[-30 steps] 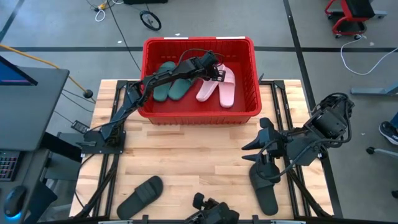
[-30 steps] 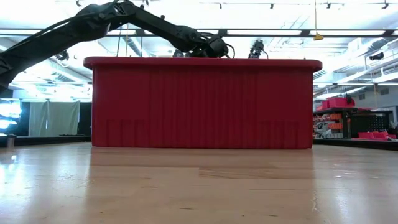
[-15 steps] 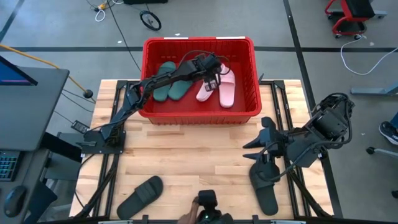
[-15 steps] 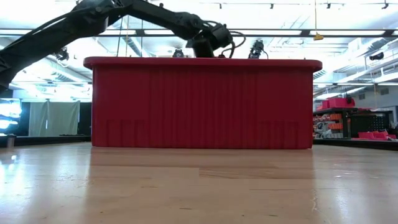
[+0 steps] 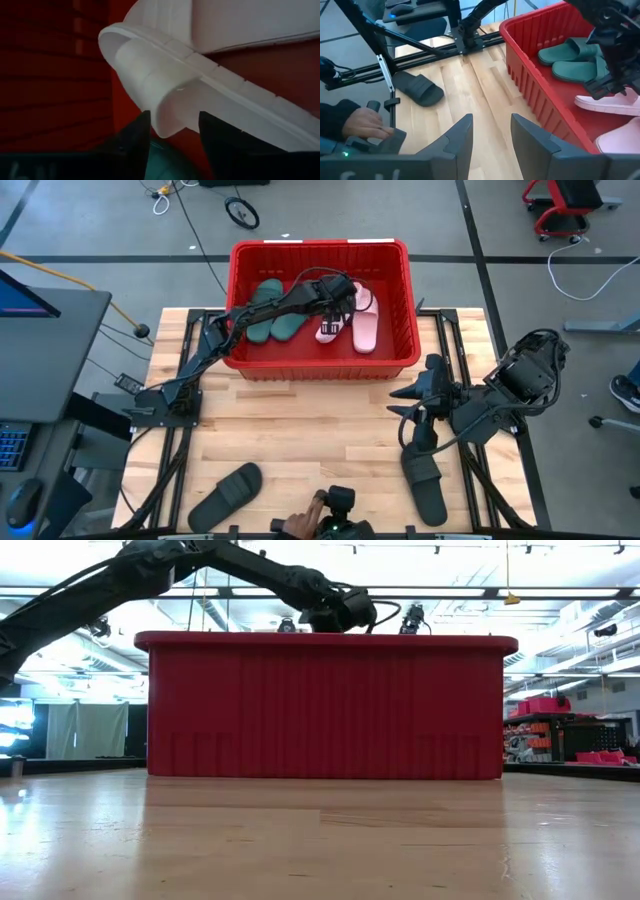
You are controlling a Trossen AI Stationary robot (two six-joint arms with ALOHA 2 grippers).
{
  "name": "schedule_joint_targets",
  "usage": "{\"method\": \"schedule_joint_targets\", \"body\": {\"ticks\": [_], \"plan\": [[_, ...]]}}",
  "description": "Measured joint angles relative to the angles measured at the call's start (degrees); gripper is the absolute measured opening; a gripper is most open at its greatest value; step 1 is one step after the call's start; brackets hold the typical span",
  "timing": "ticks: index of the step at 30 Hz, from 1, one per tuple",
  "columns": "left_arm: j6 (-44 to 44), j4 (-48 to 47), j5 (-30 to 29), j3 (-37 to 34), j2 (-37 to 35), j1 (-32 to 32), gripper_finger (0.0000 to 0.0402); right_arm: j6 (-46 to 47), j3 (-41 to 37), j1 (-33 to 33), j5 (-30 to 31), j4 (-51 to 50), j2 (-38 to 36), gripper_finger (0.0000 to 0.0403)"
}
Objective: Pick and place slides into bin
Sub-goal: Put the pink slipper into the red bin
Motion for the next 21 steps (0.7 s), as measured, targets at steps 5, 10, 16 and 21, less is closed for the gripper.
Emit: {"method": "schedule_joint_targets", "body": {"ticks": [5,10,16,21], "plan": [[0.1,5.7,-0.9,-2.7,0.0,0.9,0.0201,0.0,0.0,-0.7,0.7,0.0,0.0,0.0138],[0.2,14.8,-1.2,-5.0,0.1,2.3,0.0209,0.0,0.0,-0.7,1.9,0.0,0.0,0.0138],[0.0,17.6,0.6,-8.5,0.2,3.7,0.0177,0.9,0.0,-0.7,2.6,0.3,0.0,0.0138],[0.1,21.7,0.8,-12.7,0.2,4.8,0.0139,2.2,0.0,-0.7,2.7,0.4,0.0,0.0138]]}}
